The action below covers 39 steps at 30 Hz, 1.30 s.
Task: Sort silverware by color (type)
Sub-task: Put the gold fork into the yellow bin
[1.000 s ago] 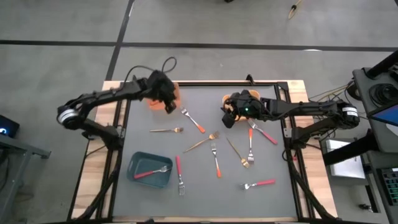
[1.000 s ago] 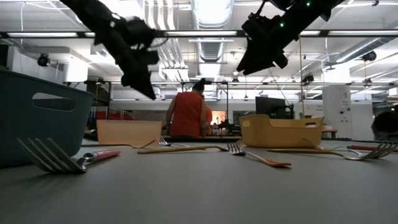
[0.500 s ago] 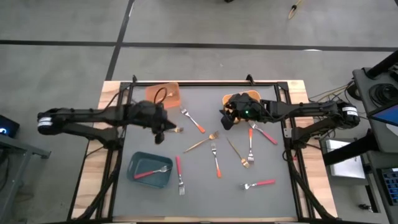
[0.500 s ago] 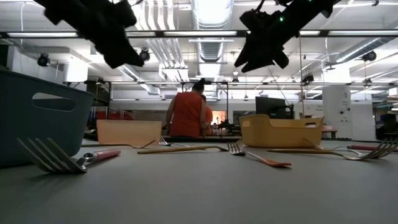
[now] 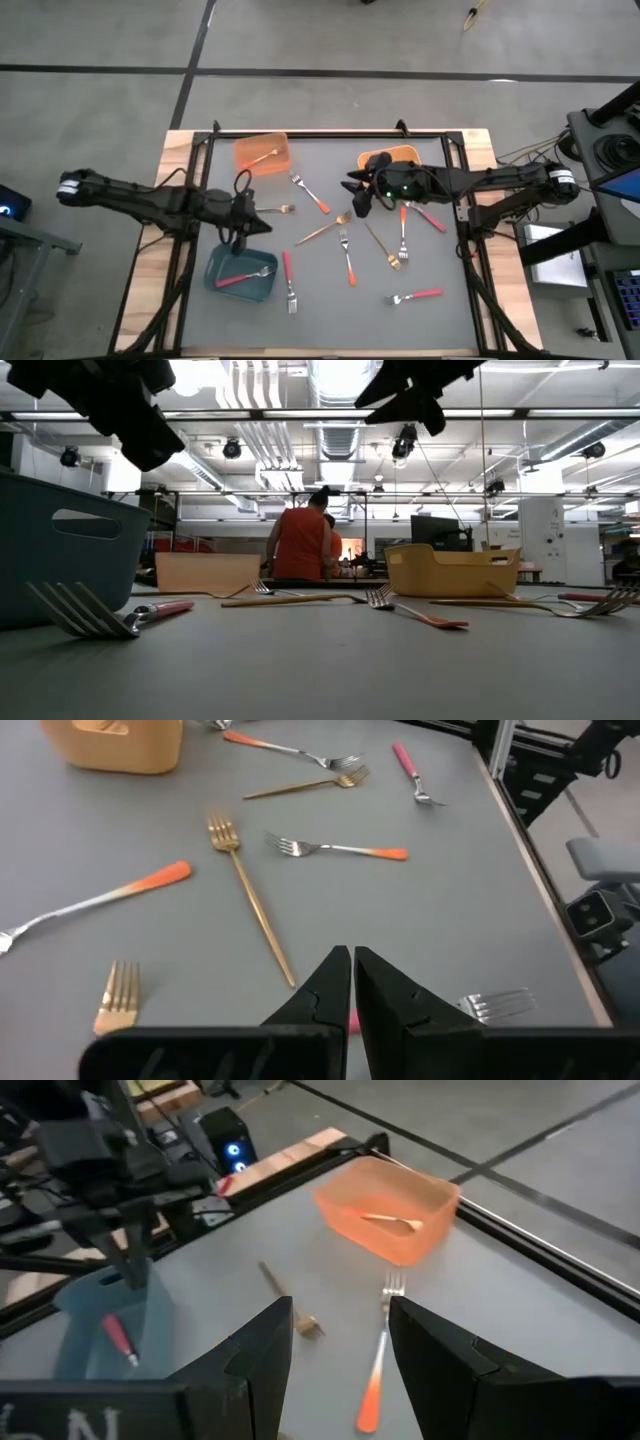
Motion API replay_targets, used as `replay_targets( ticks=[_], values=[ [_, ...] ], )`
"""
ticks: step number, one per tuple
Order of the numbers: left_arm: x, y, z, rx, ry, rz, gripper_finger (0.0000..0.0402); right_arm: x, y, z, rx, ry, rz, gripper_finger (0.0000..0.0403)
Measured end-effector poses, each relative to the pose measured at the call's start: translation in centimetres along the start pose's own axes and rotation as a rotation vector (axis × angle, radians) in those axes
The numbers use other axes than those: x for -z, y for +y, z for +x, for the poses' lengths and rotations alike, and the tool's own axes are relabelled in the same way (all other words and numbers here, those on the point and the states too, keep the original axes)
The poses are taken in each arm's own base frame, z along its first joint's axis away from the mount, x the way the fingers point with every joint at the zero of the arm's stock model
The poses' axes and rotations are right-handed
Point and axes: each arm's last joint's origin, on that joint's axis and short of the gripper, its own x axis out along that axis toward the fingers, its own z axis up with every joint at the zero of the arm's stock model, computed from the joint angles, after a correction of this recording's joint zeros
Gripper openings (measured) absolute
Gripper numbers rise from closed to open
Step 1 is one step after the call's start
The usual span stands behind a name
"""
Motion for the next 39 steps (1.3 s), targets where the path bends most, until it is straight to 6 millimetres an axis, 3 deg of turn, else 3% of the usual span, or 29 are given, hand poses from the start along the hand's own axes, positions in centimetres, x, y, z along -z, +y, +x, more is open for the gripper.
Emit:
replay_targets(
  ticks=[8, 16, 28, 34, 39],
  values=[
    [0.9, -0.6, 0.0, 0.016, -0.007, 0.008, 0.0, 0.0, 1.9, -0.2, -0.057, 0.005, -0.004, 0.016],
    [1.4, -0.5, 0.4, 0.02, -0.028, 0.007, 0.0, 0.3, 3.8, 1.5, -0.05, 0.104, -0.04, 0.016],
    [1.2, -0.5, 0.5, -0.001, -0.049, 0.008, 0.0, 1.1, 5.3, 5.0, 0.104, 0.439, -0.153, 0.016],
    [1.2, -0.4, 0.5, -0.036, -0.06, -0.008, 0.0, 3.1, 5.8, 6.5, 0.114, 0.702, -0.175, 0.016],
    [1.2, -0.3, 0.5, -0.048, -0.066, -0.011, 0.0, 5.4, 6.1, 6.2, 0.139, 0.921, -0.163, 0.016]
  ],
)
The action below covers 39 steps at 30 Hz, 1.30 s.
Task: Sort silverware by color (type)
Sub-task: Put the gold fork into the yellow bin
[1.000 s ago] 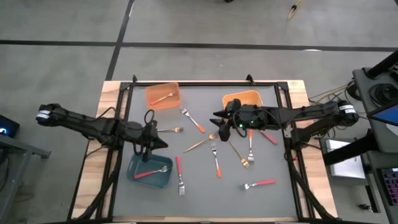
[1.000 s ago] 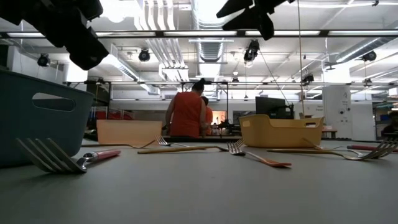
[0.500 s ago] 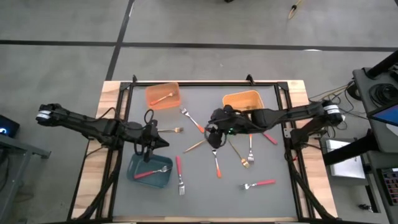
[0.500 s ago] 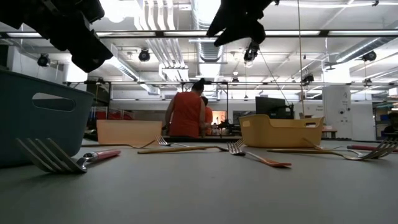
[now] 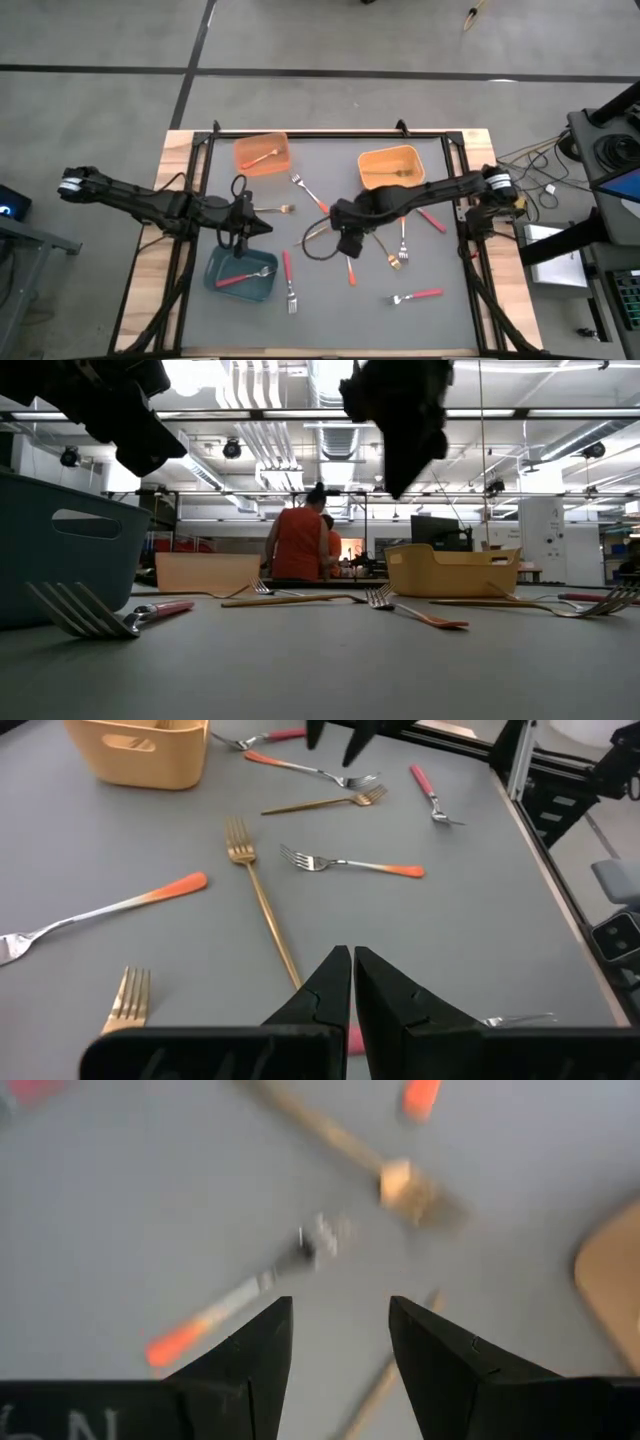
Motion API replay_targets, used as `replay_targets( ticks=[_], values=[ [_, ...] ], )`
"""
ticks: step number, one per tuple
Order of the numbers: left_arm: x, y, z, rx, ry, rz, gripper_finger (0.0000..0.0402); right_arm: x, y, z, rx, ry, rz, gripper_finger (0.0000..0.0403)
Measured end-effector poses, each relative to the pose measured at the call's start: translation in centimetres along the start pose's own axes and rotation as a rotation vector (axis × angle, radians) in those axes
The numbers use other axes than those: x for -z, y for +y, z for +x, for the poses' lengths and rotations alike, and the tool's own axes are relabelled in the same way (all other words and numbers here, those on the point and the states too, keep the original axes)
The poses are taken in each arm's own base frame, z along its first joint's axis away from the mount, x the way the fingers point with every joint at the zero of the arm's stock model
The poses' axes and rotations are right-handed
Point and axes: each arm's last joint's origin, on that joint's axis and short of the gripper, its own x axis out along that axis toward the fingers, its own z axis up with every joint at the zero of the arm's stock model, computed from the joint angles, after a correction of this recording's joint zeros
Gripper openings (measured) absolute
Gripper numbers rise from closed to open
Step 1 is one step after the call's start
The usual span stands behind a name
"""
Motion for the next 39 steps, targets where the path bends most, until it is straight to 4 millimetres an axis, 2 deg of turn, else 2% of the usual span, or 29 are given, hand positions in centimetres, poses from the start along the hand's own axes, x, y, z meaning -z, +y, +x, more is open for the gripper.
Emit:
replay_targets(
  ticks=[4, 8, 26, 32, 39],
  values=[
    [-0.1, 0.0, 0.0, 0.004, -0.013, -0.004, 0.0, 1.6, 0.5, 0.5, 0.055, 0.121, 0.01, 0.016],
    [-0.2, -0.1, 0.0, 0.006, -0.02, -0.006, 0.0, 2.3, 1.1, 0.6, 0.062, 0.135, 0.016, 0.016],
    [-0.4, -0.1, 0.0, 0.012, -0.044, 0.023, 0.0, 2.5, 1.4, 1.2, 0.05, 0.116, 0.02, 0.016],
    [-0.8, -0.2, 0.0, 0.021, -0.078, 0.039, 0.0, 3.5, 0.7, 2.8, 0.09, 0.171, 0.024, 0.016],
    [-1.0, -0.3, -0.1, 0.026, -0.105, 0.07, 0.0, 4.8, -1.6, 5.8, 0.143, 0.23, 0.078, 0.0159]
  ],
)
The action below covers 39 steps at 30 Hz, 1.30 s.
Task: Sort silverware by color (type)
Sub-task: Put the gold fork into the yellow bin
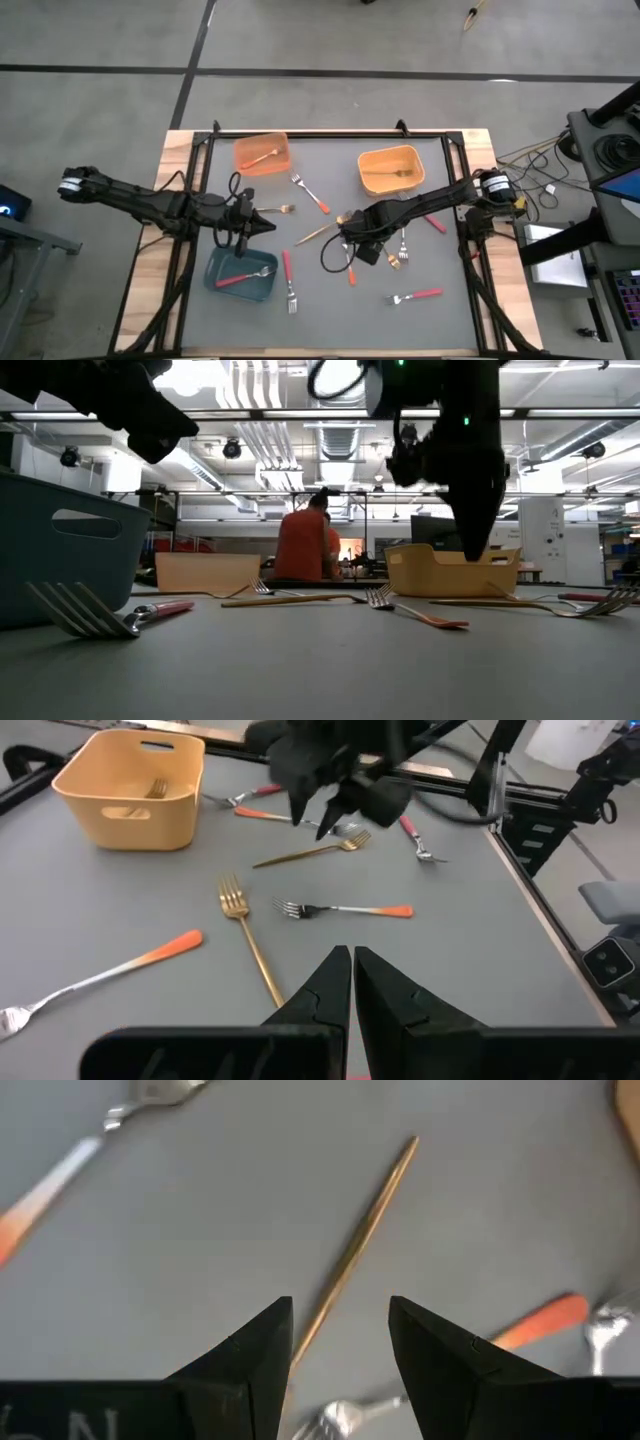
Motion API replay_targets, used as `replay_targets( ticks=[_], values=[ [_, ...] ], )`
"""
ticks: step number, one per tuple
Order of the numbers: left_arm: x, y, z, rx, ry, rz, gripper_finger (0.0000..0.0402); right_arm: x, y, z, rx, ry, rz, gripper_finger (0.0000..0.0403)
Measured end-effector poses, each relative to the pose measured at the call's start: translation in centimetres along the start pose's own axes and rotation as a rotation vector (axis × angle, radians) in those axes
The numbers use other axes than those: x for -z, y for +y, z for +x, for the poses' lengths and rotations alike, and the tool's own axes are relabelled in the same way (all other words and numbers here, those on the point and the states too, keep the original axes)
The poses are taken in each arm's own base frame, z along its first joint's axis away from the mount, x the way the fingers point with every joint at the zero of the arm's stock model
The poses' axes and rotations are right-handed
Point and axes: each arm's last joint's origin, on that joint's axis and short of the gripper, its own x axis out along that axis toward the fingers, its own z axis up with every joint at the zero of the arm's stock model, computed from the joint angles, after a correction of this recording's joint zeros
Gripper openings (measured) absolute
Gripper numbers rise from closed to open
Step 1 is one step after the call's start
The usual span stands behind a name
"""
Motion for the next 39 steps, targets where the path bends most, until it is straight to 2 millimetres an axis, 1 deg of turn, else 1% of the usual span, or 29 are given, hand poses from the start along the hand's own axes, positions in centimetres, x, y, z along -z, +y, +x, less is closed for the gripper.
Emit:
replay_targets(
  ticks=[4, 7, 14, 19, 25, 29, 33, 37, 39],
  values=[
    [-0.1, 0.1, 0.0, -0.029, -0.015, 0.009, 0.0, -0.1, -1.1, 2.1, -0.013, -0.003, 0.048, 0.0158],
    [-0.1, 0.2, 0.0, -0.066, -0.023, 0.009, 0.0, 0.0, -1.6, 3.3, -0.017, -0.003, 0.07, 0.0151],
    [-0.1, 0.2, 0.0, -0.075, -0.024, 0.009, 0.0, 0.2, -1.7, 4.8, -0.071, -0.034, 0.091, 0.0121],
    [-0.2, 0.3, 0.0, -0.094, -0.038, 0.016, 0.0, 0.2, -1.7, 5.0, -0.087, -0.047, 0.092, 0.0084],
    [-0.4, 0.2, 0.0, -0.094, -0.058, 0.012, 0.0, -0.6, -1.3, 4.4, -0.107, -0.091, 0.088, 0.0019],
    [-0.5, 0.2, 0.0, -0.092, -0.066, 0.01, 0.0, -1.2, -1.0, 3.5, -0.117, -0.12, 0.058, 0.0015],
    [-0.6, 0.2, 0.0, -0.09, -0.078, 0.008, 0.0, -2.0, -0.6, 1.9, -0.131, -0.148, 0.009, 0.0015],
    [-0.9, 0.1, 0.0, -0.084, -0.103, -0.001, 0.0, -2.6, 0.0, 0.0, -0.129, -0.185, -0.093, 0.0014],
    [-1.1, 0.1, 0.0, -0.077, -0.131, -0.009, 0.0, -2.8, 0.6, -1.1, -0.104, -0.225, -0.181, 0.0014]
  ],
)
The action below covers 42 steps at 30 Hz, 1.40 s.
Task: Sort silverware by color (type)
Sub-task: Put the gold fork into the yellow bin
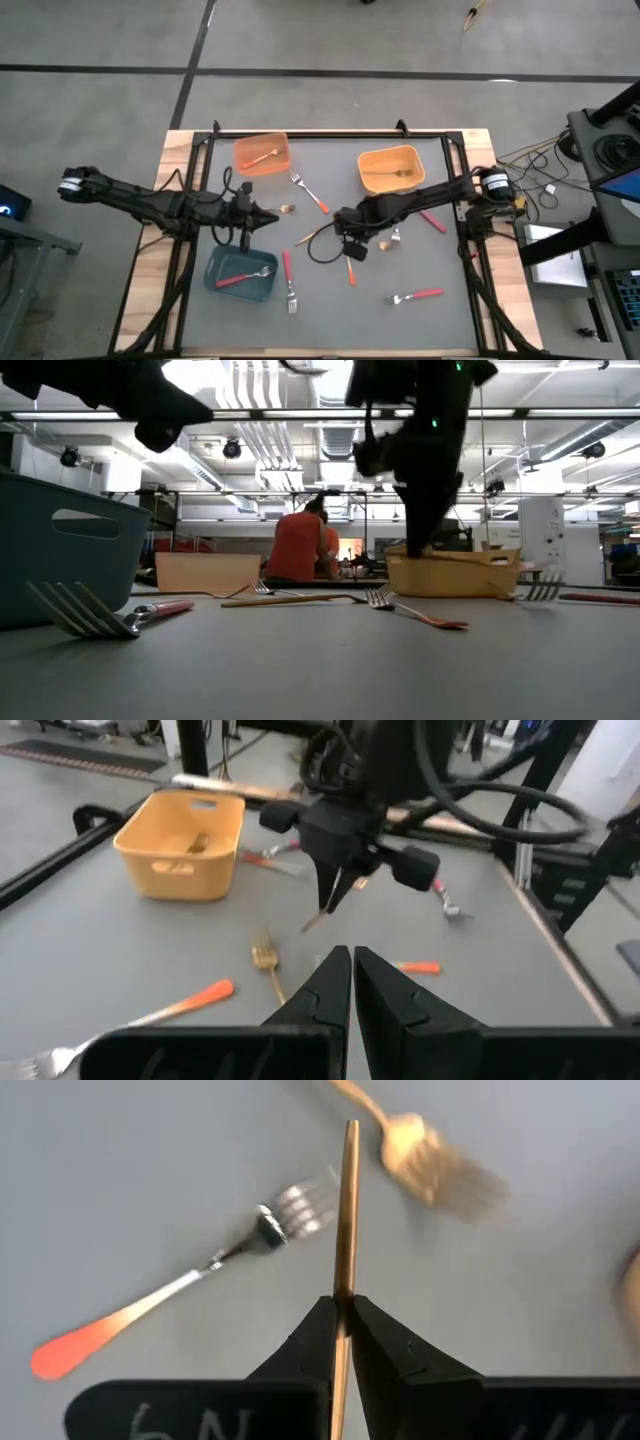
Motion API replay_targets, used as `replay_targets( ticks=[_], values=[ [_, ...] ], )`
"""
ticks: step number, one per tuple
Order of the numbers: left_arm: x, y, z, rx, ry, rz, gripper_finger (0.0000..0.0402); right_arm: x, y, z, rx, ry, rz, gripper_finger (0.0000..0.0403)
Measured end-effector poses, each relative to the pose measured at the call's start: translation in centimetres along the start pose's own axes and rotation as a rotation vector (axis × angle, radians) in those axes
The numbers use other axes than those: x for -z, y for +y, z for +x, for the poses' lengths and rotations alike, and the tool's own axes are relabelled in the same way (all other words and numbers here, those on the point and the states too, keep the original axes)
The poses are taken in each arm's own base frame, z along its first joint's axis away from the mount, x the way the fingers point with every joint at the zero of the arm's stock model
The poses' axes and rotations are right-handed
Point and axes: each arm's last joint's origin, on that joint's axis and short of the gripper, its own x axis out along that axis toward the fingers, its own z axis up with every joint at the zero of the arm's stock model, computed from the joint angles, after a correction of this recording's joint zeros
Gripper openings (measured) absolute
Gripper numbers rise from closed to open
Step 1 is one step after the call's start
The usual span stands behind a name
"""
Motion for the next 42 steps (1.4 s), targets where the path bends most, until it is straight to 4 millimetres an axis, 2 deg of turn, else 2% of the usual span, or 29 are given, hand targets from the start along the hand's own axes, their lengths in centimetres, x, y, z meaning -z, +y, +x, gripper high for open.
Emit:
replay_targets(
  ticks=[6, 10, 13, 17, 20, 24, 30, 34, 38, 42],
  values=[
    [-0.4, -0.3, 0.9, 0.013, -0.056, -0.012, 0.0, -0.3, 2.6, -2.5, 0.132, -0.099, -0.404, 0.0013],
    [-0.2, -0.5, 1.8, 0.013, -0.059, -0.012, 0.0, 0.0, 4.2, -3.6, 0.233, -0.128, -0.781, 0.0013],
    [0.1, -0.6, 2.6, 0.013, -0.06, -0.012, 0.0, 0.2, 4.9, -4.0, 0.362, -0.122, -1.069, 0.0013],
    [0.2, -0.7, 3.6, 0.012, -0.086, -0.027, 0.0, -0.2, 5.5, -4.4, 0.581, -0.136, -1.275, 0.0013],
    [0.2, -0.6, 4.2, 0.009, -0.107, -0.046, 0.0, -0.7, 5.6, -4.6, 0.693, -0.136, -1.352, 0.0013],
    [0.0, -0.2, 4.9, -0.006, -0.144, -0.073, 0.0, -1.3, 5.9, -4.8, 0.733, -0.167, -1.453, 0.0013],
    [0.3, 0.2, 5.7, -0.025, -0.151, -0.094, 0.0, -2.3, 6.5, -5.2, 0.744, -0.302, -1.378, 0.0013],
    [0.9, 0.2, 6.4, -0.027, -0.131, -0.101, 0.0002, -2.3, 6.4, -5.1, 0.743, -0.295, -1.372, 0.0012],
    [1.4, 0.2, 7.4, -0.027, -0.129, -0.102, 0.0031, -2.6, 6.1, -4.5, 0.728, -0.291, -1.319, 0.0012],
    [1.4, -0.1, 8.8, -0.035, -0.105, -0.086, 0.0079, -2.8, 5.6, -3.8, 0.722, -0.267, -1.282, 0.0012]
  ],
)
